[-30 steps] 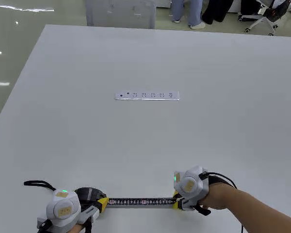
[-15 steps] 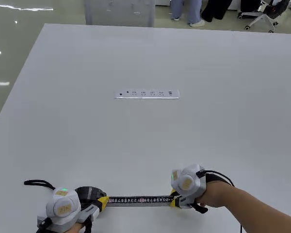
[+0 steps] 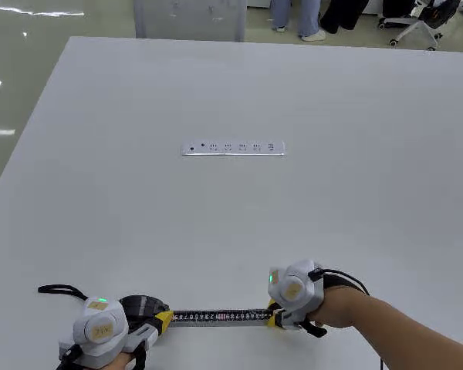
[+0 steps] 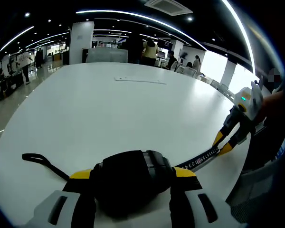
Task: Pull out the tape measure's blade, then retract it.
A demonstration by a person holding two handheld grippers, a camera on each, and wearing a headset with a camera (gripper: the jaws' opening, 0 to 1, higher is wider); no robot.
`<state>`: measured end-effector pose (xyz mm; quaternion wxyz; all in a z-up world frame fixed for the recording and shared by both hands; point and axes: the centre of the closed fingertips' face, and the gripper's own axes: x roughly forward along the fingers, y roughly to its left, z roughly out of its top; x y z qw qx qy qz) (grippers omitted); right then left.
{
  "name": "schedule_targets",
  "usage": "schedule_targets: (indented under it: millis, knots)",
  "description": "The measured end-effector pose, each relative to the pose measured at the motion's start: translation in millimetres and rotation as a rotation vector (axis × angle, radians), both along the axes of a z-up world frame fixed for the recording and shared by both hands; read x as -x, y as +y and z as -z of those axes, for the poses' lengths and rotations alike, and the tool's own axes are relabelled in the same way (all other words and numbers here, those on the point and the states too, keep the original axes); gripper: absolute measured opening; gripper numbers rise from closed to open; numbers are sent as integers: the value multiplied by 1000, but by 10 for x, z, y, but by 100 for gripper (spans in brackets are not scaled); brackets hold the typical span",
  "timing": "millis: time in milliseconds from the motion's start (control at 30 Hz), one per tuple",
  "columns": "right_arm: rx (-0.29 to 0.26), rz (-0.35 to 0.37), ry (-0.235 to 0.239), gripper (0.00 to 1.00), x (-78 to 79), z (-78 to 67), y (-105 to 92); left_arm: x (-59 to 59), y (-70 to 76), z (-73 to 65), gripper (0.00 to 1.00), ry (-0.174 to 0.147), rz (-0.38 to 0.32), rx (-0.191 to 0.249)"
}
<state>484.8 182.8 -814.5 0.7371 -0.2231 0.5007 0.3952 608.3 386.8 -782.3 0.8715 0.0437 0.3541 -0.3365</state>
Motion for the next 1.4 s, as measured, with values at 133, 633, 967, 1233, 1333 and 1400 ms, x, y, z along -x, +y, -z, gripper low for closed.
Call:
schedule_targets:
  millis: [133, 633, 967, 1233, 1333, 1400]
  knots:
    - [-2, 1, -1, 14, -12, -2, 21, -1, -1, 3, 60, -2, 0, 0]
    - [7, -3, -4, 14, -38, -4, 69, -1, -6, -1, 60, -2, -4, 3]
    - [13, -6, -10, 14, -76, 7, 109, -3, -5, -11, 60, -1, -9, 7]
    - [1, -10, -25, 14, -140, 8, 224, -9, -4, -2, 60, 12, -12, 9]
    - [-2, -12, -27, 14, -160, 9, 251, -7, -4, -1, 60, 14, -13, 8]
    - [-3, -11, -28, 14, -167, -1, 268, -7, -4, -2, 60, 16, -15, 7]
